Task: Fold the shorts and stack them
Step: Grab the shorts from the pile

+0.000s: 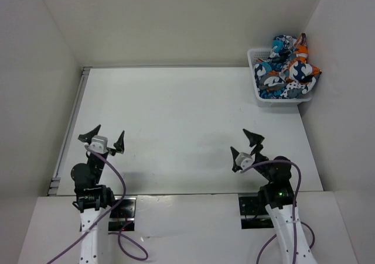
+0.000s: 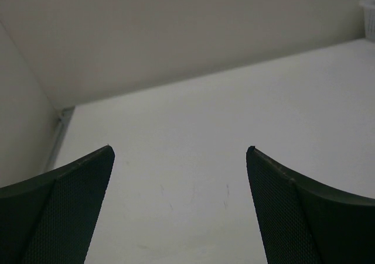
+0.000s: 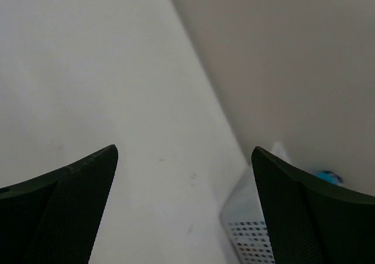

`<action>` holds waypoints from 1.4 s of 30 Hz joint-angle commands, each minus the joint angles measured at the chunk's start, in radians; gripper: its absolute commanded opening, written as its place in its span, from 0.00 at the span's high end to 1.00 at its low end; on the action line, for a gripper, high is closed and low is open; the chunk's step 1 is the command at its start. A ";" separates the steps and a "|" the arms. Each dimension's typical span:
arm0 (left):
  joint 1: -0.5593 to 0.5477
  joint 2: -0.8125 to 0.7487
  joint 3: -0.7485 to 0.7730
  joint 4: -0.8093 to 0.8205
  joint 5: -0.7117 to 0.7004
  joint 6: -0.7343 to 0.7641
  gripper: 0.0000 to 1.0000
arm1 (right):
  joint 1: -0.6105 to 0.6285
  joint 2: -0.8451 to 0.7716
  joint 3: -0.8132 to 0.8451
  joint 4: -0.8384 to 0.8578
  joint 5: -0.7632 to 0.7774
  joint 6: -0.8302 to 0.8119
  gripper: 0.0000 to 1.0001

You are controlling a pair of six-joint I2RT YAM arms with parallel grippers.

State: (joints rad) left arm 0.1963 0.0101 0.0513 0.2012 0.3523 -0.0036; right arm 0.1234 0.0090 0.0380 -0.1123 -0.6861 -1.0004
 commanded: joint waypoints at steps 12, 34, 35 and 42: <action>-0.187 1.073 1.019 -0.498 -0.347 0.004 0.00 | -0.083 1.372 1.270 -0.328 0.996 0.662 0.00; -0.429 1.654 1.317 -0.964 -0.359 0.004 0.00 | -0.377 1.974 1.643 -0.337 0.970 0.948 0.00; -0.429 1.663 1.328 -0.964 -0.358 0.004 0.00 | -0.367 2.005 1.643 -0.323 0.985 0.939 0.02; -0.429 1.673 1.361 -0.984 -0.378 0.004 0.00 | -0.346 2.067 1.711 -0.314 1.014 0.921 0.71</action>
State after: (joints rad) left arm -0.2310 1.6798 1.3636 -0.7628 -0.0345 -0.0032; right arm -0.2443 2.0865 1.6745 -0.4648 0.2947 -0.0788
